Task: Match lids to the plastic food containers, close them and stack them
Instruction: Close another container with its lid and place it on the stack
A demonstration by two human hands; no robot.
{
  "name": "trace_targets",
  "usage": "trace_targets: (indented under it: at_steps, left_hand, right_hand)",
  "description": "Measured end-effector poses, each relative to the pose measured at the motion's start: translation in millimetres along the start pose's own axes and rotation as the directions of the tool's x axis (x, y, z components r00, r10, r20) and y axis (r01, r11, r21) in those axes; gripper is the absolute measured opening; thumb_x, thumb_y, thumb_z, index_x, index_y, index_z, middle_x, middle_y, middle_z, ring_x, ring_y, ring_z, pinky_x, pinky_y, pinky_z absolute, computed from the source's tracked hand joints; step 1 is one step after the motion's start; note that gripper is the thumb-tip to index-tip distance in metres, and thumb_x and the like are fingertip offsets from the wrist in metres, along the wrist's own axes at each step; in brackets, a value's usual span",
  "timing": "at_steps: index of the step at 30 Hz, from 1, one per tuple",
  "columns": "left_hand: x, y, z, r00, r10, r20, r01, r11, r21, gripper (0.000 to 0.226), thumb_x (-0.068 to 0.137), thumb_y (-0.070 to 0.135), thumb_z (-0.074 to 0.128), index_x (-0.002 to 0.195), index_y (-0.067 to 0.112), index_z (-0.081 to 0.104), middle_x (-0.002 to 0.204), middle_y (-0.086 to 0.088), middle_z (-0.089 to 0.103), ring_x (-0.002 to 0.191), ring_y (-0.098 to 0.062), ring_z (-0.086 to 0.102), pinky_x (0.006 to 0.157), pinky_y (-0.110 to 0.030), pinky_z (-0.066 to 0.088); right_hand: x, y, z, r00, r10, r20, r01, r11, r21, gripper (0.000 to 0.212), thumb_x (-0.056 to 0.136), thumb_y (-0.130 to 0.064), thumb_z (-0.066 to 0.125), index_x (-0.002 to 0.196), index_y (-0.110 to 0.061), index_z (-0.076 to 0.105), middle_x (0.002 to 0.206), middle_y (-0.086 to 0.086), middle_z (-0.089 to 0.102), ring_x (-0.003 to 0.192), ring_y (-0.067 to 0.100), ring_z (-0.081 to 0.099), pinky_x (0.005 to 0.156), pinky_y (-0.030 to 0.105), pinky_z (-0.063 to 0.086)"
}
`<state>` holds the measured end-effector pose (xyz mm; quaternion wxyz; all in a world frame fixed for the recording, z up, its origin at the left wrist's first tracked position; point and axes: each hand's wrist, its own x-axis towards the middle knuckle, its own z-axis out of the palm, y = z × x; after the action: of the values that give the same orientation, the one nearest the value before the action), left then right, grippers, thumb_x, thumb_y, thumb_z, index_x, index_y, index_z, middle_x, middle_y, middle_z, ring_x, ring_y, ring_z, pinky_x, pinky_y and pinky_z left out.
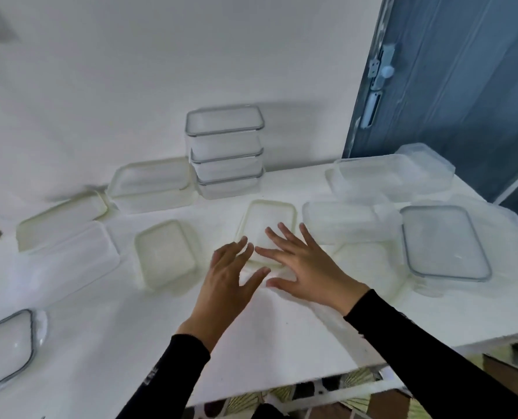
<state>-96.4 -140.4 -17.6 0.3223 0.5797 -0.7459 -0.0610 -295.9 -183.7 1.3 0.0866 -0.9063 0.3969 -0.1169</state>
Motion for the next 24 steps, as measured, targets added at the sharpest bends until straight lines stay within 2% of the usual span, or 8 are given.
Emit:
trace_targets:
  at_steps: [4, 7, 9, 11, 15, 18, 21, 24]
  left_hand:
    - [48.8, -1.2, 22.2, 0.998, -0.017, 0.060, 0.015, 1.000, 0.026, 0.082, 0.089, 0.072, 0.034, 0.132, 0.005, 0.056, 0.137, -0.010, 0.057, 0.130, -0.030, 0.049, 0.110, -0.030, 0.033]
    - [78.6, 2.4, 29.3, 0.987, -0.029, 0.156, 0.020, 0.998, 0.061, 0.072, 0.092, 0.071, 0.022, 0.145, 0.028, 0.044, 0.148, -0.009, 0.046, 0.138, -0.032, 0.039, 0.112, -0.045, 0.036]
    - [96.8, 4.5, 35.4, 0.981, -0.040, 0.187, 0.017, 0.992, 0.122, 0.071, 0.090, 0.075, 0.016, 0.141, 0.038, 0.047, 0.151, -0.009, 0.042, 0.139, -0.034, 0.036, 0.110, -0.049, 0.036]
    - [114.1, 9.2, 41.4, 0.976, -0.044, 0.214, 0.010, 0.987, 0.159, 0.073, 0.083, 0.077, 0.030, 0.133, 0.032, 0.056, 0.149, -0.008, 0.044, 0.135, -0.032, 0.039, 0.107, -0.046, 0.036]
    - [155.8, 10.0, 56.9, 0.969, 0.004, 0.249, -0.025, 0.996, 0.082, 0.073, 0.072, 0.073, 0.049, 0.117, 0.017, 0.063, 0.140, -0.012, 0.054, 0.124, -0.030, 0.051, 0.097, -0.041, 0.044]
    - [192.0, 6.0, 65.7, 0.923, 0.080, 0.378, -0.109, 0.992, 0.056, 0.070, 0.080, 0.064, 0.045, 0.134, 0.021, 0.054, 0.149, -0.012, 0.043, 0.135, -0.032, 0.040, 0.108, -0.040, 0.036]
    - [227.3, 2.0, 75.5, 0.881, 0.128, 0.456, -0.170, 0.984, 0.052, 0.051, 0.097, 0.034, 0.047, 0.146, 0.022, 0.041, 0.159, -0.005, 0.027, 0.148, -0.028, 0.020, 0.118, -0.035, 0.018]
    - [261.9, -3.7, 74.7, 0.821, 0.118, 0.559, -0.224, 0.967, 0.125, 0.052, 0.100, 0.010, 0.043, 0.150, 0.016, 0.031, 0.162, -0.005, 0.017, 0.150, -0.021, 0.014, 0.119, -0.032, 0.014]
  right_hand:
    - [5.5, 29.5, -23.1, 0.967, 0.175, -0.184, -0.163, 0.984, 0.077, 0.041, 0.092, -0.044, 0.059, 0.127, -0.025, 0.051, 0.161, 0.001, 0.024, 0.151, 0.022, 0.015, 0.123, 0.048, 0.003]
    - [-1.8, 57.0, -27.8, 0.918, 0.356, -0.175, -0.365, 0.931, -0.021, 0.059, 0.081, -0.042, 0.071, 0.130, -0.021, 0.046, 0.157, 0.009, 0.032, 0.147, 0.030, 0.025, 0.121, 0.045, 0.000]
    - [-4.9, 70.3, -28.4, 0.876, 0.453, -0.165, -0.473, 0.874, -0.115, 0.062, 0.073, -0.035, 0.080, 0.128, -0.021, 0.055, 0.139, 0.008, 0.055, 0.134, 0.032, 0.047, 0.119, 0.046, 0.003]
    - [-7.4, 80.6, -28.2, 0.853, 0.487, -0.188, -0.510, 0.854, -0.103, 0.037, 0.077, -0.028, 0.079, 0.111, -0.023, 0.065, 0.110, -0.002, 0.070, 0.113, 0.028, 0.062, 0.115, 0.043, 0.003]
    - [-16.7, 80.2, -24.4, 0.861, 0.401, -0.313, -0.410, 0.911, 0.038, 0.012, 0.089, -0.020, 0.058, 0.098, -0.028, 0.057, 0.081, -0.010, 0.064, 0.077, 0.018, 0.065, 0.114, 0.037, 0.017]
    - [-26.5, 76.1, -21.5, 0.899, 0.280, -0.337, -0.264, 0.960, 0.092, 0.014, 0.094, -0.024, 0.044, 0.103, -0.032, 0.051, 0.086, -0.013, 0.059, 0.080, 0.010, 0.058, 0.115, 0.037, 0.023]
    - [-32.7, 75.7, -17.1, 0.933, 0.177, -0.314, -0.170, 0.984, 0.048, 0.018, 0.095, -0.022, 0.047, 0.107, -0.031, 0.057, 0.093, -0.015, 0.058, 0.089, 0.006, 0.056, 0.116, 0.037, 0.024]
    - [-30.6, 73.7, -12.7, 0.959, 0.069, -0.274, -0.068, 0.998, 0.016, 0.022, 0.091, -0.018, 0.056, 0.108, -0.031, 0.060, 0.093, -0.014, 0.059, 0.093, 0.008, 0.055, 0.116, 0.037, 0.026]
